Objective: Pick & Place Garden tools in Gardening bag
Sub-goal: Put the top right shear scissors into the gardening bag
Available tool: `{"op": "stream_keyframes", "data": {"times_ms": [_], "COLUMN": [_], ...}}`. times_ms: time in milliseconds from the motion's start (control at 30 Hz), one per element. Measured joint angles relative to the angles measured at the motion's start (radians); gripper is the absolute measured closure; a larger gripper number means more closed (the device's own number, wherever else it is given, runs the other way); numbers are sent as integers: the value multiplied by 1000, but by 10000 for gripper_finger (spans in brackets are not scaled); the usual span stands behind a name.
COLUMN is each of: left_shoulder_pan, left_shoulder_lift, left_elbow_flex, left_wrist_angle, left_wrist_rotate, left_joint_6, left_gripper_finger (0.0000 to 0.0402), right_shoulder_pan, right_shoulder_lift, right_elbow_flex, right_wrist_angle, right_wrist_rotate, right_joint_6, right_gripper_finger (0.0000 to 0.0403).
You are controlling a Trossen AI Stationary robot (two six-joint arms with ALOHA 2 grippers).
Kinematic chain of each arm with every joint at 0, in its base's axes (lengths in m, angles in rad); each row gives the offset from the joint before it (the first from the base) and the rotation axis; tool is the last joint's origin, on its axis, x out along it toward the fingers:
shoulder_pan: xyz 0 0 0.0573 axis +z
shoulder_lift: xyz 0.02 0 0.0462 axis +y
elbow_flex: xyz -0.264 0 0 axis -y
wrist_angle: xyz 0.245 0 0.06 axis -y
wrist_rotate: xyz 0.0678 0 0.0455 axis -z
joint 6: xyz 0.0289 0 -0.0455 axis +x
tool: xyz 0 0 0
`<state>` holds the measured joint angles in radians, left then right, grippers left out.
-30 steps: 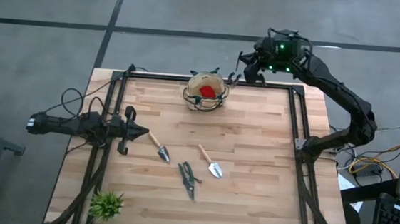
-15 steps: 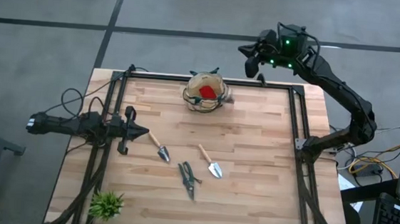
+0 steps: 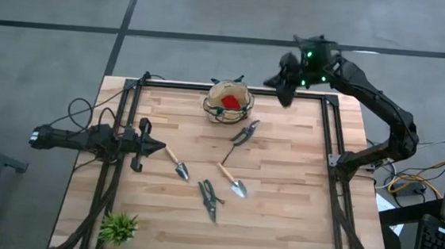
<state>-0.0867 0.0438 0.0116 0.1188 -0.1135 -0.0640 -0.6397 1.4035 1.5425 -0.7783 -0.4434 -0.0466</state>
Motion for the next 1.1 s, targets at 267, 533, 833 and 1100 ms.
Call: {"op": "stream_keyframes", "data": {"times_ms": [267,533,833,1100], "left_shoulder_pan": [0,0,0,0], "left_shoulder_lift": [0,0,0,0], "left_elbow_flex": [0,0,0,0], "left_wrist_angle": [0,0,0,-1], "left_wrist_rotate": [0,0,0,0], "left_joint_6": [0,0,0,0], "left_gripper_finger": [389,389,389,389], "right_shoulder_pan": [204,380,456,488], "right_shoulder_lift": [66,242,452,578], "right_elbow_flex": [-22,-22,-22,-12], "right_wrist_angle": [-62,-41,-41,-16], "right_wrist_rotate": [21,79,140,215], "right_joint_6": [-150,-259,-419,-552], "right_gripper_finger": [372,268,227,233]}}
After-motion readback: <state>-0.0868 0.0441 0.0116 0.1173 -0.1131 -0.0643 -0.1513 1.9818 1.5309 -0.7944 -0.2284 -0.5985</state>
